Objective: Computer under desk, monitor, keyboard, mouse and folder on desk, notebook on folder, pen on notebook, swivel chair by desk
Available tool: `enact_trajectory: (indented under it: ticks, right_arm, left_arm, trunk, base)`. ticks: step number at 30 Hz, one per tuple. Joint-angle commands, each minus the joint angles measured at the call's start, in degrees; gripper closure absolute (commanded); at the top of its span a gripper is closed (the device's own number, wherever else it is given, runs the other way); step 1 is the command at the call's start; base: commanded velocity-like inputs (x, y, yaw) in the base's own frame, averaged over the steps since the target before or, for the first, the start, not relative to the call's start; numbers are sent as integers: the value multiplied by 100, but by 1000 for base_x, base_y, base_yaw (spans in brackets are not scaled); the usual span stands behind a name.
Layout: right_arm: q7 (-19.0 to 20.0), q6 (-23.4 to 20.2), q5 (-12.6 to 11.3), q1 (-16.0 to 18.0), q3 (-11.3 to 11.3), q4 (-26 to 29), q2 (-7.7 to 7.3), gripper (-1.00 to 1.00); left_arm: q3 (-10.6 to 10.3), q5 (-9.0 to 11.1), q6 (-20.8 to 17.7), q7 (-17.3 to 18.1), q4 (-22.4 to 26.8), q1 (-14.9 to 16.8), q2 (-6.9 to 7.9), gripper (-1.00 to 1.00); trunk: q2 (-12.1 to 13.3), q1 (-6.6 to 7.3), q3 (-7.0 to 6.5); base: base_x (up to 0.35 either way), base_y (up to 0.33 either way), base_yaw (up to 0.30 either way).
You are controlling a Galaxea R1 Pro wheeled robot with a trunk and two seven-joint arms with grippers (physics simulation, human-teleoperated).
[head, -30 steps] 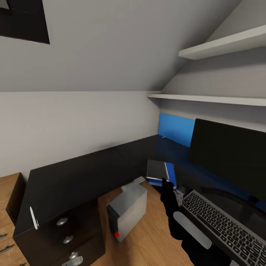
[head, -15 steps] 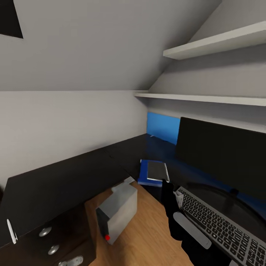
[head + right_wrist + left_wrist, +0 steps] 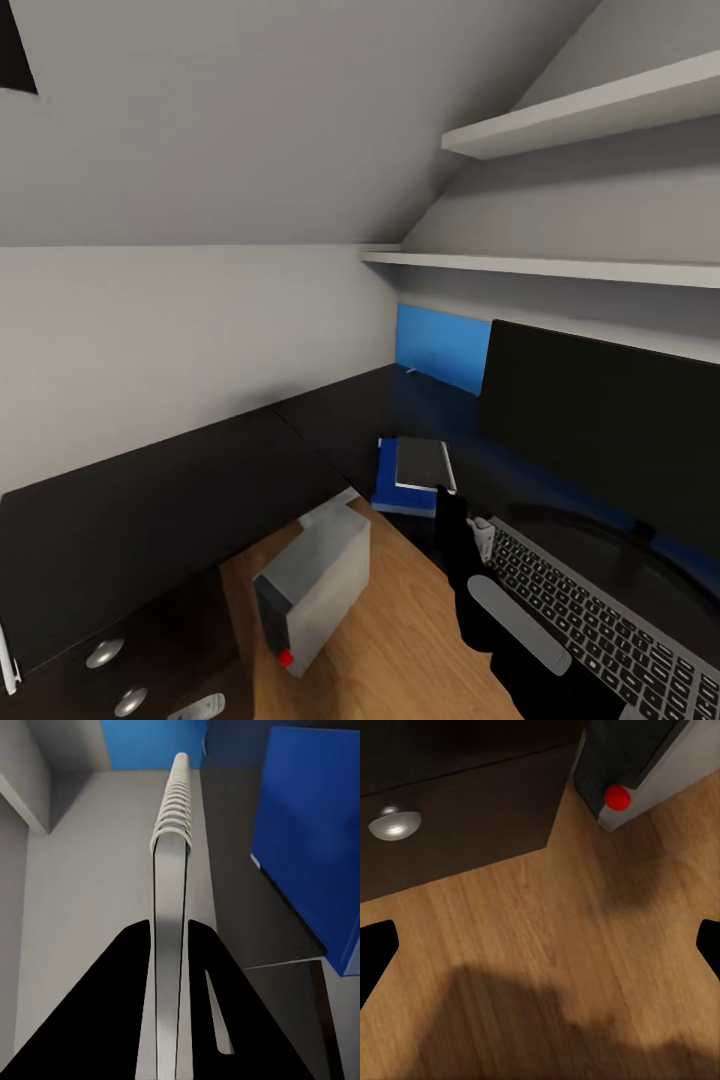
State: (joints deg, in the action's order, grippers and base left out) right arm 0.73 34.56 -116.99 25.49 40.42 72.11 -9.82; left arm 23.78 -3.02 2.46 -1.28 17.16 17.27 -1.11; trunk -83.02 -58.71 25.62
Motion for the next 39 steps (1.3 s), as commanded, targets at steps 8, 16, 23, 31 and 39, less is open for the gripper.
enact_trajectory:
  ticks: [8, 16, 23, 31, 39]
  right_arm:
    - [64, 38, -46, 8, 42, 13, 7, 100]
    - [53, 37, -39, 8, 27, -10, 6, 100]
    - [34, 35, -35, 8, 50, -178, 13, 100]
    - [31, 40, -27, 8, 89, -223, 15, 100]
    - [34, 40, -5, 8, 122, -261, 167, 100]
  left_arm:
    - [21, -32, 17, -13, -2, 4, -14, -100]
    - [22, -36, 17, -13, -2, 4, -26, -100]
    - [21, -38, 12, -9, -2, 4, -29, -100]
    - [24, -32, 16, -12, -2, 4, -22, -100]
    - [22, -37, 17, -5, -2, 4, -21, -100]
  trunk:
    - [-4, 0, 6]
    - [-4, 0, 6]
    - [-4, 0, 6]
    - [-4, 0, 6]
    - [-4, 0, 6]
  base:
    - [184, 0, 0]
    - [158, -25, 0]
    - [10, -34, 0]
    - [1, -7, 0]
    - [101, 33, 0]
